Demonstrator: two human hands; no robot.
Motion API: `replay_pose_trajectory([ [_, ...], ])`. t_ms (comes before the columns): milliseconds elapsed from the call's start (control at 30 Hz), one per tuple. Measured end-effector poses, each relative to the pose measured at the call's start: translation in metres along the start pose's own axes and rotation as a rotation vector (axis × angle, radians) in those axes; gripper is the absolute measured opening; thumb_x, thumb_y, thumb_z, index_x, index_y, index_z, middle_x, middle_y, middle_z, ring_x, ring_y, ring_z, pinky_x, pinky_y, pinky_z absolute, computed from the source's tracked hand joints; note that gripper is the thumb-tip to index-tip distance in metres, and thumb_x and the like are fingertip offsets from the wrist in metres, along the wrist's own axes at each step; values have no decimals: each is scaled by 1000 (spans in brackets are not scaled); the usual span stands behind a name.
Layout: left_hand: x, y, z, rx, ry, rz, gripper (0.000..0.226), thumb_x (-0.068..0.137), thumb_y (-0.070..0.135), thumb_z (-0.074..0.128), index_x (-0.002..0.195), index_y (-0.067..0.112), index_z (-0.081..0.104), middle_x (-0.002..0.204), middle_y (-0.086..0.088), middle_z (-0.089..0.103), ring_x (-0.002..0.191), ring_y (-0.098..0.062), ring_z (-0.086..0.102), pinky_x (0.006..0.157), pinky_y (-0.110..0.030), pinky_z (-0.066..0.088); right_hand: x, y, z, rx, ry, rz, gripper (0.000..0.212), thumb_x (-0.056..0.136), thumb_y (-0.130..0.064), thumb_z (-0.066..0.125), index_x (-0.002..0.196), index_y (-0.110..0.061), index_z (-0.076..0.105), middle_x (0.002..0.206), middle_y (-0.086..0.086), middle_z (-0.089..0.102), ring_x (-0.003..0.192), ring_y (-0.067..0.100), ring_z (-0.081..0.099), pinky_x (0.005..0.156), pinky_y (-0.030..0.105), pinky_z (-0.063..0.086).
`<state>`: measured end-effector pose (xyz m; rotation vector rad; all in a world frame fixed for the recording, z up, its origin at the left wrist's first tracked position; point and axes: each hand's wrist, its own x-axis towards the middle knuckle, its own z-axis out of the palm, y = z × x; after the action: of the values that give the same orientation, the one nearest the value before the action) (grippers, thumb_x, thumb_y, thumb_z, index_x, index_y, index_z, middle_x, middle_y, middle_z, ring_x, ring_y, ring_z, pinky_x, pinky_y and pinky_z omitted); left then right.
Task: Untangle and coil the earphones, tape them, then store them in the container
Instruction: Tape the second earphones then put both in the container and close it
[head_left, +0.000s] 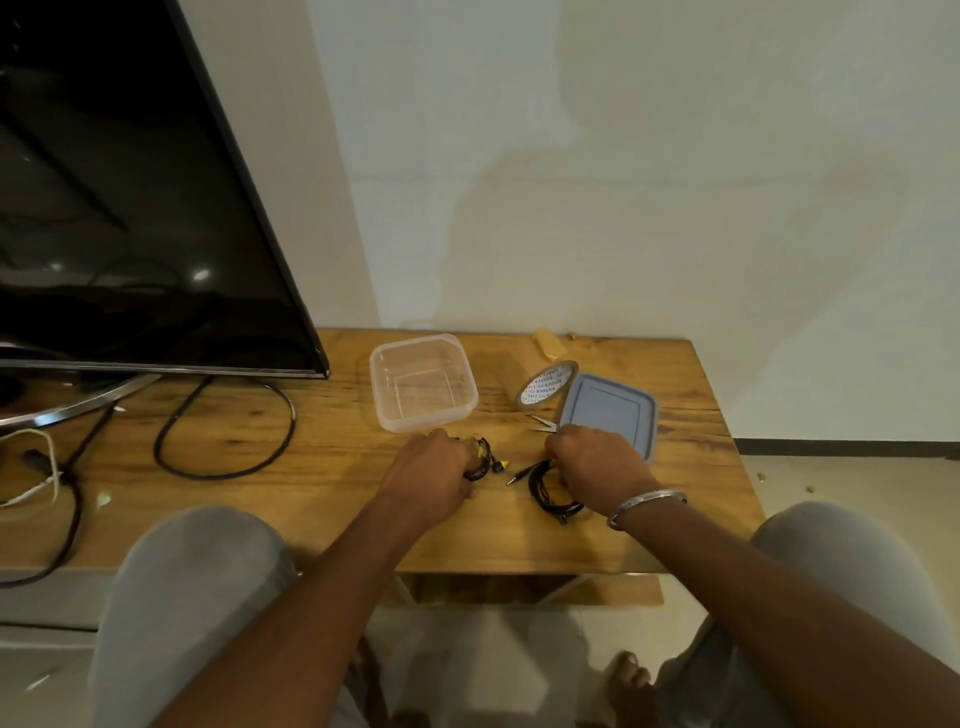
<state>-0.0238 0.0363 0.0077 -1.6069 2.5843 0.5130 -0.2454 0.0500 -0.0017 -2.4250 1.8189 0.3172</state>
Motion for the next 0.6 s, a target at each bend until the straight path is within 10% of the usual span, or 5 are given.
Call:
replay_pose_trajectory([
  [367,-5,-22,-45,-455,117,-55,25,80,34,80,79,10,73,73,-6,68,70,-26,63,63,-36,51,5,-4,-38,457,125,21,8,80,-22,68,88,-20,72,81,-3,67,74,17,62,67,32,55],
  [600,-19,-34,-63,-405,-112,-45,20,77,30,84,76,11,76,61,1,60,56,-15,53,58,-27,42,42,-20,-122,704,427,84,8,78,-15,73,84,-21,74,75,-10,70,63,-1,61,62,7,46],
])
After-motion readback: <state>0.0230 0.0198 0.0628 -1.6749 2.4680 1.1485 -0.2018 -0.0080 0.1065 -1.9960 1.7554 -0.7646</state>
